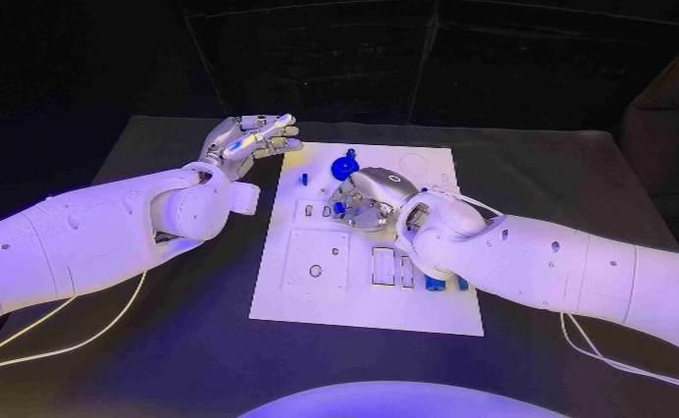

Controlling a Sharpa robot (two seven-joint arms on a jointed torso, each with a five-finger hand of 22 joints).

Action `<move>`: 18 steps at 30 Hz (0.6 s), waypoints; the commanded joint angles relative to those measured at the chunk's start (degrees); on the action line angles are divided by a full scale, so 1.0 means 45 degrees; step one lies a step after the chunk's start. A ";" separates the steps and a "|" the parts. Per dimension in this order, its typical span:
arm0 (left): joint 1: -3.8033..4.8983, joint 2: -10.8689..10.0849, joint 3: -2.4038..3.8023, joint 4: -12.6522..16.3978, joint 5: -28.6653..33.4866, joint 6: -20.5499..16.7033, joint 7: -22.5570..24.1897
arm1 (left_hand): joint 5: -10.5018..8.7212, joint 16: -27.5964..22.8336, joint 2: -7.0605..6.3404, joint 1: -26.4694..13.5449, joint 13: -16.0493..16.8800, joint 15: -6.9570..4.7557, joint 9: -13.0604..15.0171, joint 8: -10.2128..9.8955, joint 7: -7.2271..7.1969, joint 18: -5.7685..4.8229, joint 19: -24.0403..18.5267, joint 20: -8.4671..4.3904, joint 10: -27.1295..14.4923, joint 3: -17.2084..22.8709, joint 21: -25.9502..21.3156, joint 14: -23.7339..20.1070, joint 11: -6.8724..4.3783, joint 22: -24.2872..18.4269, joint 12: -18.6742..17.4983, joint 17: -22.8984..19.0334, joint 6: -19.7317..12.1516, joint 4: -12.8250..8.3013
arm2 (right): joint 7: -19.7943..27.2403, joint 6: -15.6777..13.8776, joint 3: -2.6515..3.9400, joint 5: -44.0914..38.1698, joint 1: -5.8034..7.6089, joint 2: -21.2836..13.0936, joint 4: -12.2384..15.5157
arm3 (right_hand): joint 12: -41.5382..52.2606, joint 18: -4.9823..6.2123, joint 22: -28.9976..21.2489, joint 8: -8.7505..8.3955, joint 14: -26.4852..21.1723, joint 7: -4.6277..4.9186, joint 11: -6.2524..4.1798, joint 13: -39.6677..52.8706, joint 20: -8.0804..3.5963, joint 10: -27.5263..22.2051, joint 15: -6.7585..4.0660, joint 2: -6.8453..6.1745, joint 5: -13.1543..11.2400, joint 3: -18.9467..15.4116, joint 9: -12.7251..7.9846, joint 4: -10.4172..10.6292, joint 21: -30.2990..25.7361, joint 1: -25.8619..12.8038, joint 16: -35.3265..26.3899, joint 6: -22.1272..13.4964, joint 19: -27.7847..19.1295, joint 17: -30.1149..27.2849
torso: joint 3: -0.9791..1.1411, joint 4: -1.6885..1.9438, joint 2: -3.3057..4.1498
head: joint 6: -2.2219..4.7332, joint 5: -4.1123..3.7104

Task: Assemble the parts on the task board

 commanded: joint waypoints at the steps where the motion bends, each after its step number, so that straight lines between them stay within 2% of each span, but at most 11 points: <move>1: 0.0017 -0.0008 0.0010 0.0028 -0.0006 0.0161 0.0052 | 0.0013 -0.0063 0.0102 0.0009 -0.0013 0.0011 -0.0006 -0.0066 0.0001 0.0083 0.0105 0.0019 0.0090 0.0003 -0.0063 0.0057 0.0014 -0.0012 -0.0055 0.0011 0.0106 -0.0081 | -0.0332 0.0338 0.0002 -0.0315 0.0019 0.0025 0.0067 | -0.0070 -0.0167 0.0001 -0.0009 0.0931 -0.0005 0.0035 -0.0038 -0.0002 0.0113 0.0003 -0.0177 -0.0092 -0.0012 0.0002 0.0026 0.0040 -0.0024 -0.0051 0.0068 0.0031 0.1439 | 0.0000 0.0005 0.0003 | -0.0012 0.0003; 14: 0.0017 -0.0012 0.0010 0.0030 -0.0006 0.0163 0.0049 | 0.0013 -0.0063 0.0102 0.0009 -0.0013 0.0011 -0.0006 -0.0066 0.0001 0.0083 0.0105 0.0019 0.0090 0.0003 -0.0063 0.0057 0.0014 -0.0012 -0.0055 0.0011 0.0106 -0.0081 | -0.0825 0.0483 0.0003 -0.0671 0.0019 0.0089 0.0082 | -0.0257 -0.0163 -0.0027 -0.0055 0.0918 0.0001 0.0043 -0.0208 -0.0002 0.0250 0.0007 -0.0363 -0.0132 -0.0151 -0.0014 0.0116 0.0023 -0.0217 -0.0087 0.0009 0.0020 0.1370 | 0.0004 0.0001 -0.0001 | -0.0010 0.0024; 18: 0.0017 -0.0014 0.0010 0.0031 -0.0006 0.0161 0.0046 | 0.0013 -0.0063 0.0102 0.0009 -0.0013 0.0011 -0.0006 -0.0066 0.0001 0.0083 0.0105 0.0019 0.0090 0.0003 -0.0063 0.0057 0.0014 -0.0012 -0.0055 0.0011 0.0106 -0.0081 | -0.0916 0.0403 0.0003 -0.0713 0.0019 0.0096 0.0067 | -0.0402 -0.0162 -0.0038 -0.0084 0.0909 -0.0003 0.0047 -0.0340 0.0003 0.0350 0.0011 -0.0544 0.0305 -0.0323 -0.0018 0.0254 0.0013 -0.0421 -0.0112 -0.0039 0.0018 0.1324 | 0.0004 0.0002 0.0004 | 0.0008 0.0025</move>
